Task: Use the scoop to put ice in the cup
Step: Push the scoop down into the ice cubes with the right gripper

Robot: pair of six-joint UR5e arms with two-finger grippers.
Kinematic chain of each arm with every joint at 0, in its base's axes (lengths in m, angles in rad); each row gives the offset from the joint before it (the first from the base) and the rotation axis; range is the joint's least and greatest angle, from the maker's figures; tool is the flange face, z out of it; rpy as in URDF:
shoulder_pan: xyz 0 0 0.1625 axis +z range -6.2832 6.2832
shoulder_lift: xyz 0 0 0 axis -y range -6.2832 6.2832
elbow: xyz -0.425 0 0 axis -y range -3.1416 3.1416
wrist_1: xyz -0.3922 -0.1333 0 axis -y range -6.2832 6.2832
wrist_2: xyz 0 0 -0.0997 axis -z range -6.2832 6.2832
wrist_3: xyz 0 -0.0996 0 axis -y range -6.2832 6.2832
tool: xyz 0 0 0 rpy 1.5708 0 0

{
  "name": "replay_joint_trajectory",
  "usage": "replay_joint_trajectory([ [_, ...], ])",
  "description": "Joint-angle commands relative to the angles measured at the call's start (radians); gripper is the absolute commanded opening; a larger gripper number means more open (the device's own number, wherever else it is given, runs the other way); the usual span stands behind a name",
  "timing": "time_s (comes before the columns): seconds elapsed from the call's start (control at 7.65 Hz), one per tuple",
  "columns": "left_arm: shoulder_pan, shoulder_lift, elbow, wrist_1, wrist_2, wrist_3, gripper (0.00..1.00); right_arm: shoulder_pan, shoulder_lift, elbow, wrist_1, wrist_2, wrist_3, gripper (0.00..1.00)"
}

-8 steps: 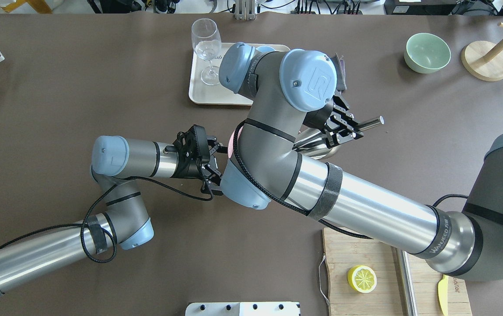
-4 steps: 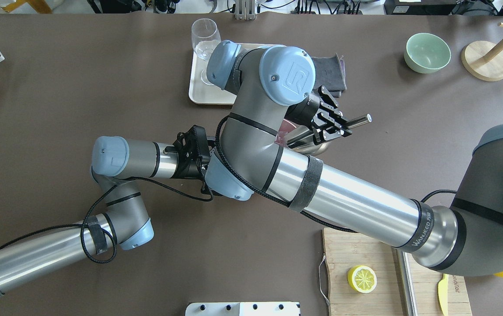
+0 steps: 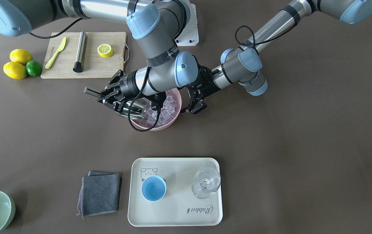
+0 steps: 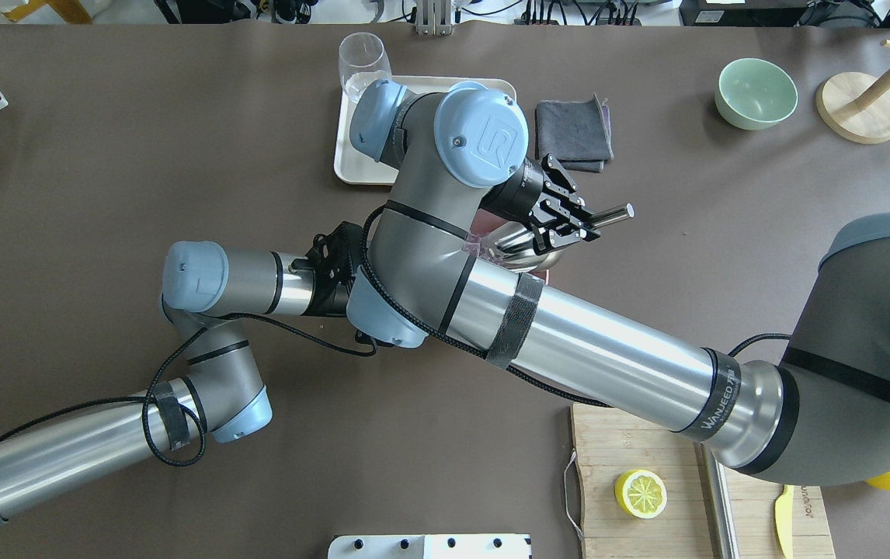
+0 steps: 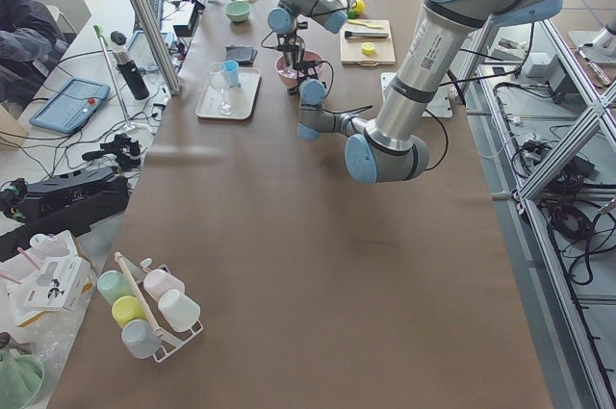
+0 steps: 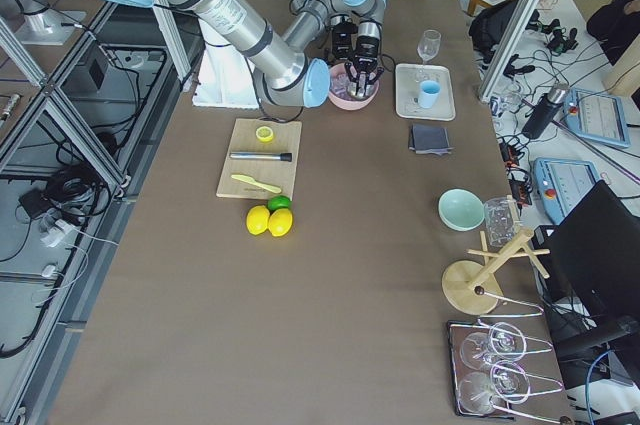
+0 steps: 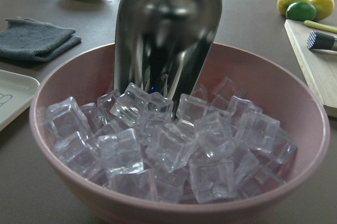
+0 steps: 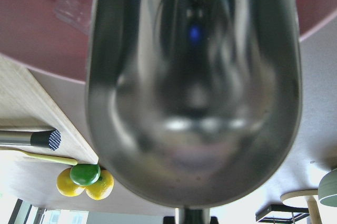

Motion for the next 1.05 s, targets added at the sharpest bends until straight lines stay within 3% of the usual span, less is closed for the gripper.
replay_joint_trajectory([
  [0.0, 0.0, 0.0, 0.0, 0.001, 0.0, 0.002, 0.98, -0.008, 0.026, -0.034, 0.024, 0.021, 0.0, 0.0],
  [0.52, 0.003, 0.0, 0.001, 0.005, 0.002, 0.002, 0.98, -0.025, -0.008, 0.019, 0.087, 0.088, 0.072, 0.0],
  [0.91, 0.005, 0.0, 0.001, 0.011, 0.002, 0.002, 0.98, -0.025, -0.155, 0.201, 0.144, 0.104, 0.129, 0.0],
])
